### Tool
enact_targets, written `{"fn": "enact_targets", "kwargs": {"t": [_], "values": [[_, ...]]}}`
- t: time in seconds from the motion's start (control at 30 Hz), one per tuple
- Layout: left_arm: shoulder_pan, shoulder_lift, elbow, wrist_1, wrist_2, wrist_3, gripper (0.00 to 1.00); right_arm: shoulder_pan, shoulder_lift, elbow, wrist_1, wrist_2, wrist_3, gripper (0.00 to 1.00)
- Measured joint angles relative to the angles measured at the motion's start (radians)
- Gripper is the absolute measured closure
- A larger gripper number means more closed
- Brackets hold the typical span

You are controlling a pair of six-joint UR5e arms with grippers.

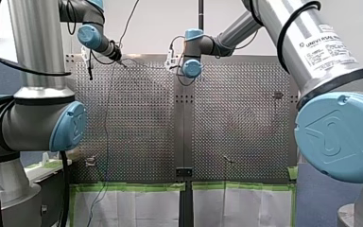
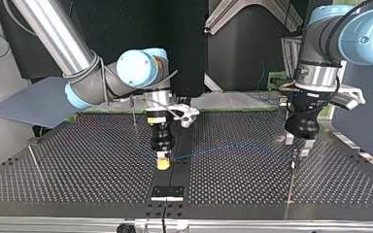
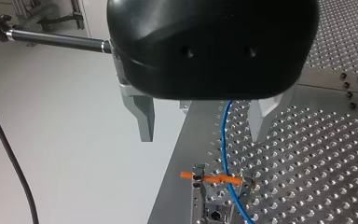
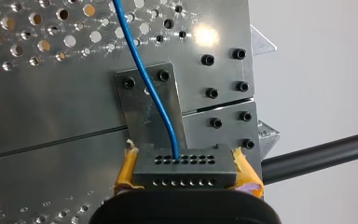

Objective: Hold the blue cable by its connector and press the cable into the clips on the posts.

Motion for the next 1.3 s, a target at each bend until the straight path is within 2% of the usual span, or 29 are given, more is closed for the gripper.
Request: {"fn": "enact_targets", "kwargs": {"t": [0.17, 0.37, 0.6, 0.73, 1.1, 1.3], "values": [[-0.012, -0.009, 0.0, -0.003, 0.002, 0.023, 0.0, -0.003, 0.0, 0.0, 0.0, 0.0, 0.0, 1.0], [-0.028, -0.037, 0.013, -0.032, 0.0, 0.078, 0.0, -0.007, 0.0, 0.0, 0.0, 0.001, 0.0, 1.0], [-0.049, -0.085, 0.058, -0.078, -0.044, 0.134, 0.0, -0.008, 0.001, 0.0, -0.003, 0.001, 0.0, 1.0], [-0.066, -0.108, 0.086, -0.063, -0.072, 0.169, 0.0, -0.009, 0.001, 0.0, -0.003, 0.001, 0.0, 1.0], [-0.098, -0.119, 0.103, -0.026, -0.106, 0.18, 0.0, -0.009, 0.009, 0.0, -0.004, 0.001, 0.0, 1.0], [-0.121, -0.154, 0.117, -0.011, -0.129, 0.183, 0.0, -0.006, 0.014, 0.0, -0.004, 0.001, 0.0, 1.0]]}}
